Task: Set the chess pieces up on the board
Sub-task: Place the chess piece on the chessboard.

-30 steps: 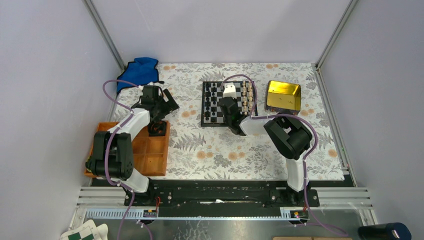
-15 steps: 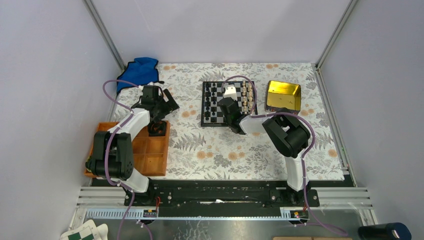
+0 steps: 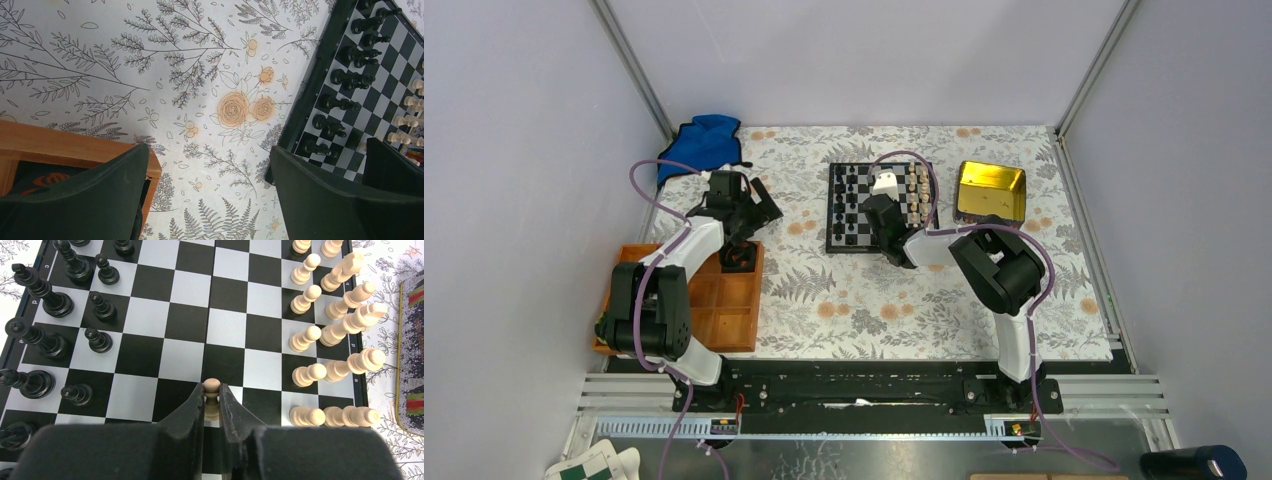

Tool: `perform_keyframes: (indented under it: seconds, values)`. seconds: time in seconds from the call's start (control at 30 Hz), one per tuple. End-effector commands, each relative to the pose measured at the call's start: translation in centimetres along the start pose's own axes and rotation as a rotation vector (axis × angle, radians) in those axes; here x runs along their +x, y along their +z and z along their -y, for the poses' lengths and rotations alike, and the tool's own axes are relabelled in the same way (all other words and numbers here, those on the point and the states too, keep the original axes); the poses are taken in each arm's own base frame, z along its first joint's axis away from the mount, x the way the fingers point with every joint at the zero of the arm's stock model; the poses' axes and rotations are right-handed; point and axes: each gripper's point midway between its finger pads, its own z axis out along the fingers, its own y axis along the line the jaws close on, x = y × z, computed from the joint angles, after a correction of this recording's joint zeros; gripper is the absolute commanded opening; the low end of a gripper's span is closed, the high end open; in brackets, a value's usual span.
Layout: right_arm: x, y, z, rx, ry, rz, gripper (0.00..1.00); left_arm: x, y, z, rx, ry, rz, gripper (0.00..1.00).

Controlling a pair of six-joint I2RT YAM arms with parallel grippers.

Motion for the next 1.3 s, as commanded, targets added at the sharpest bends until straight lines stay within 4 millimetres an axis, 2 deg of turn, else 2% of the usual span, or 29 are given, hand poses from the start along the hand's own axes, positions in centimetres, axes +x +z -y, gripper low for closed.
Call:
perform_keyframes:
  seconds: [0.0, 0.83, 1.27]
  values:
    - [-2.2, -0.1, 0.3, 0.001, 0.056, 0.047, 0.17, -1.5, 0.2, 0.6, 0.026, 0.009, 0.046, 0.99]
    - [-2.5, -0.9, 0.7, -0.006, 0.077, 0.058, 0.25, -1.4, 0.1, 0.5, 0.021, 0.009, 0.049, 0.99]
    - [-3.7, -1.7, 1.0, -0.026, 0.094, 0.106, 0.25, -1.5, 0.2, 0.4, 0.015, 0.009, 0.052, 0.99]
